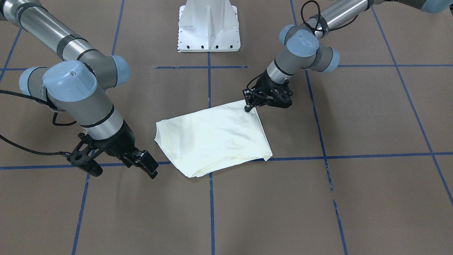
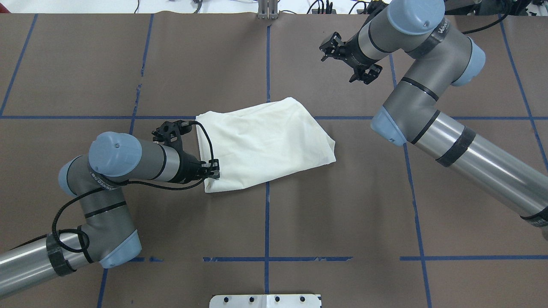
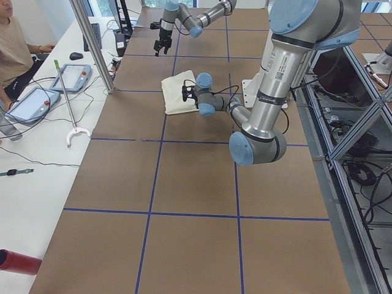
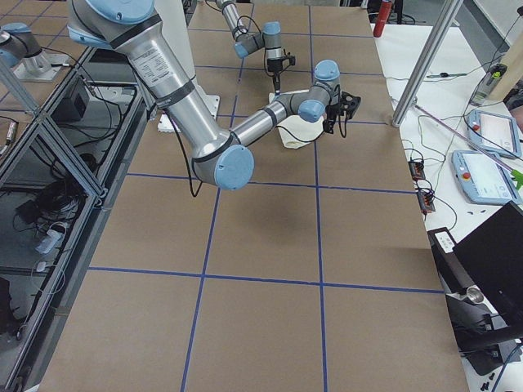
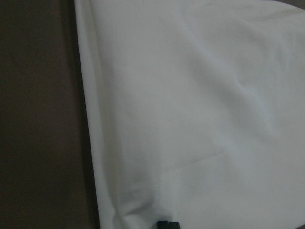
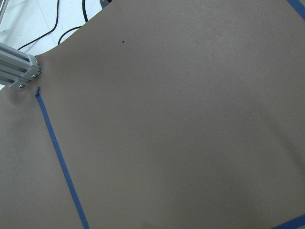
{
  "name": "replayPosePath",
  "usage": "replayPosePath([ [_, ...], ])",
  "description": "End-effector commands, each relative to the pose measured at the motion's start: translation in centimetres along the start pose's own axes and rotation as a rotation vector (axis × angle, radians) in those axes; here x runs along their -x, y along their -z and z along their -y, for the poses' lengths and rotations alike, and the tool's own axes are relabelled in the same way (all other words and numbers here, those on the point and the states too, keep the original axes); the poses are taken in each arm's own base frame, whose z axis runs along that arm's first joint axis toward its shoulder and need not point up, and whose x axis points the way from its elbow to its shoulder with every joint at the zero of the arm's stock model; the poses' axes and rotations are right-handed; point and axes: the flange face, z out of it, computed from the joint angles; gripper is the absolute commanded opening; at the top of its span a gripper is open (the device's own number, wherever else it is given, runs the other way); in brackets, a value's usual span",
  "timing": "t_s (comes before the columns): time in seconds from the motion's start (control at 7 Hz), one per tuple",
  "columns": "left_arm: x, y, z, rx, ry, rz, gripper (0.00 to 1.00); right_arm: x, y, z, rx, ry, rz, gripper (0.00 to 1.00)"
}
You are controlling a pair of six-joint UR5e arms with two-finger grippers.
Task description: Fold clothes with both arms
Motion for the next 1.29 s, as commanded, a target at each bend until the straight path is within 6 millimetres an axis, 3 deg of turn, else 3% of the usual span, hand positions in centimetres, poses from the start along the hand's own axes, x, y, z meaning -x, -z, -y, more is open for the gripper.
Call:
replayPosePath([
  [0.0, 2.7, 2.1, -0.3, -0.007, 0.008, 0.016, 0.0, 0.1, 0.0, 0.0, 0.002, -0.001, 0.001, 1.0],
  [0.29, 7.4, 4.0, -0.8, -0.015, 0.028, 0.067, 0.0, 0.1, 0.0, 0.0, 0.002, -0.001, 0.001, 1.0],
  [0.43, 9.8, 5.8, -0.5, -0.029, 0.035, 0.089, 0.0, 0.0, 0.1, 0.0, 0.001, -0.003, 0.002, 1.0],
  [0.57, 10.8, 7.8, 0.9, -0.062, 0.039, 0.094, 0.0, -0.1, 0.5, 0.4, -0.003, -0.003, -0.001, 1.0],
  [0.71, 13.3, 9.5, 2.9, -0.097, -0.054, 0.129, 0.0, -1.8, 1.6, 2.5, 0.014, -0.011, -0.012, 1.0],
  [0.86, 17.3, 12.7, 6.1, -0.149, -0.183, 0.192, 0.0, -5.2, 4.1, 5.8, 0.038, 0.044, -0.011, 1.0],
  [1.14, 23.8, 20.8, 12.5, -0.177, -0.37, 0.258, 0.0, -14.4, 10.3, 14.0, 0.055, 0.134, -0.014, 1.0],
])
